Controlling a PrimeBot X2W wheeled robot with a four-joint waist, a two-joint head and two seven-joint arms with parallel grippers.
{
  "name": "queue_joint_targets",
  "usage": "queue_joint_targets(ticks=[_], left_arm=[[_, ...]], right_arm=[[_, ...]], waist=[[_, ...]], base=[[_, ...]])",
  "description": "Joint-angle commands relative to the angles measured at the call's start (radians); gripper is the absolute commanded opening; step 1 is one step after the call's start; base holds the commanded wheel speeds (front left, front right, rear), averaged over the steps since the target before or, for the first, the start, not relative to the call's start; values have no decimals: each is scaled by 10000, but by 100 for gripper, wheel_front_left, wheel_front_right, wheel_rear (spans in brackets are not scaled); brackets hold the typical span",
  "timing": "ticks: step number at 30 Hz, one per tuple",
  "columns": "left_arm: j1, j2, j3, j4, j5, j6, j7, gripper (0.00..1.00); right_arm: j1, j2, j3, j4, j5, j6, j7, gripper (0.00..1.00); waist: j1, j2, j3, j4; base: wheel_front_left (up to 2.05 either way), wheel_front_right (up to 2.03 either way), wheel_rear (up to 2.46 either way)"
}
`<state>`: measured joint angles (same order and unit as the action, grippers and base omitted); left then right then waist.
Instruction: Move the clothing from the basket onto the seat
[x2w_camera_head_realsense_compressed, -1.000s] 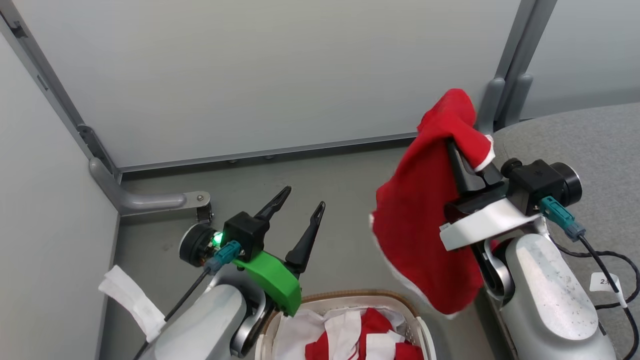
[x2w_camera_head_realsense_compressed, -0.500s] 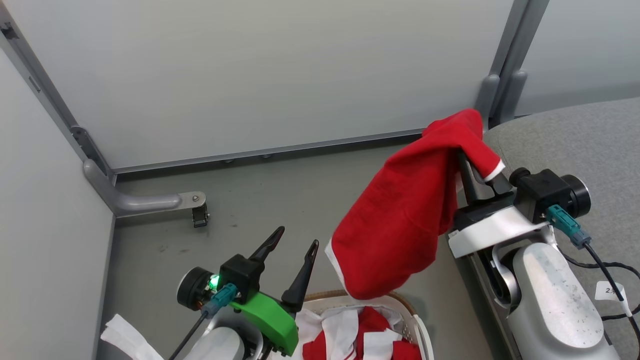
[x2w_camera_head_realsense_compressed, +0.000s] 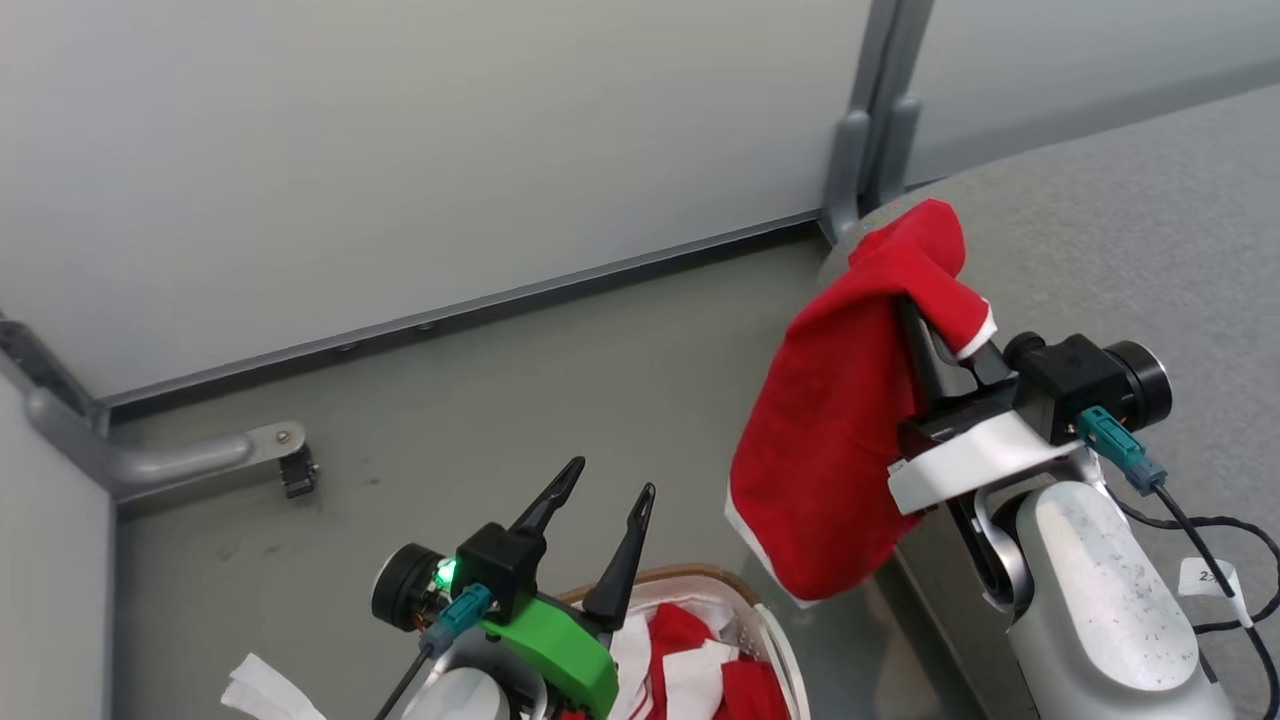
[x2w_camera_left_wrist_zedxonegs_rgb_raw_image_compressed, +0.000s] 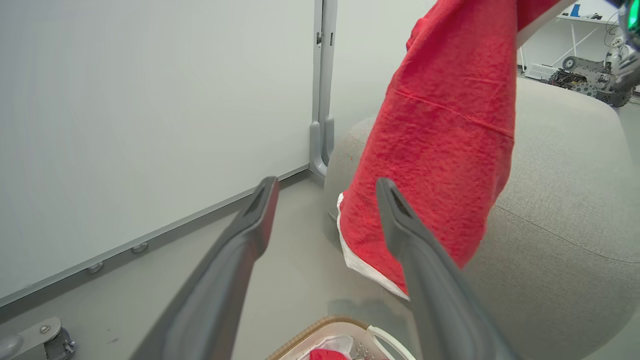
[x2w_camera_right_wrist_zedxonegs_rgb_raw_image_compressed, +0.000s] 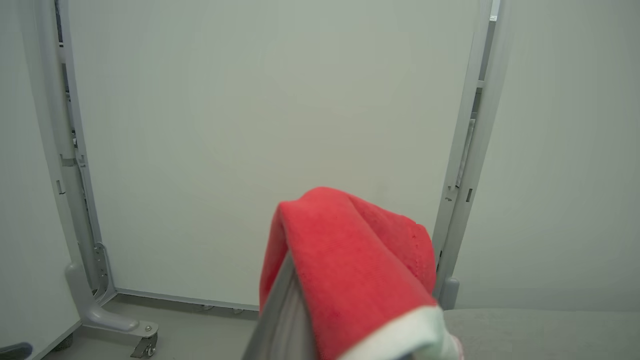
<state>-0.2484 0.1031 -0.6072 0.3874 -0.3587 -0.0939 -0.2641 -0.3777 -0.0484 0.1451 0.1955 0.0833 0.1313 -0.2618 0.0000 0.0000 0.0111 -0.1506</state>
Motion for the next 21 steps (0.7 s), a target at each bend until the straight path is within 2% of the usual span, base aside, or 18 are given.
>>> queue_joint_targets(ticks=[1, 7, 11, 16, 21], left_arm=[[164, -69, 132, -93, 146, -49, -6, 100], [61, -149, 227, -124, 519, -195, -5, 100], [-60, -151, 217, -52, 731, -278, -5, 100], [-191, -154, 168, 22, 873, -322, -5, 100], [-322, -125, 58, -24, 982, -360, -5, 100]], right_arm=[[19, -40, -38, 10, -51, -10, -49, 0], [-4, -28, -284, -36, -120, -10, -49, 0], [-22, -30, -384, -125, -74, -10, -49, 0], [-80, -26, -556, -140, -45, -10, -49, 0], [-458, -30, -948, -205, -274, -10, -51, 0]], waist=[[0, 0, 321, -1296], [0, 0, 743, -2541], [0, 0, 973, -3036], [0, 0, 1169, -3271], [0, 0, 1521, -3073]], base=[[0, 0, 0], [0, 0, 0], [0, 0, 0], [0, 0, 0], [0, 0, 0]])
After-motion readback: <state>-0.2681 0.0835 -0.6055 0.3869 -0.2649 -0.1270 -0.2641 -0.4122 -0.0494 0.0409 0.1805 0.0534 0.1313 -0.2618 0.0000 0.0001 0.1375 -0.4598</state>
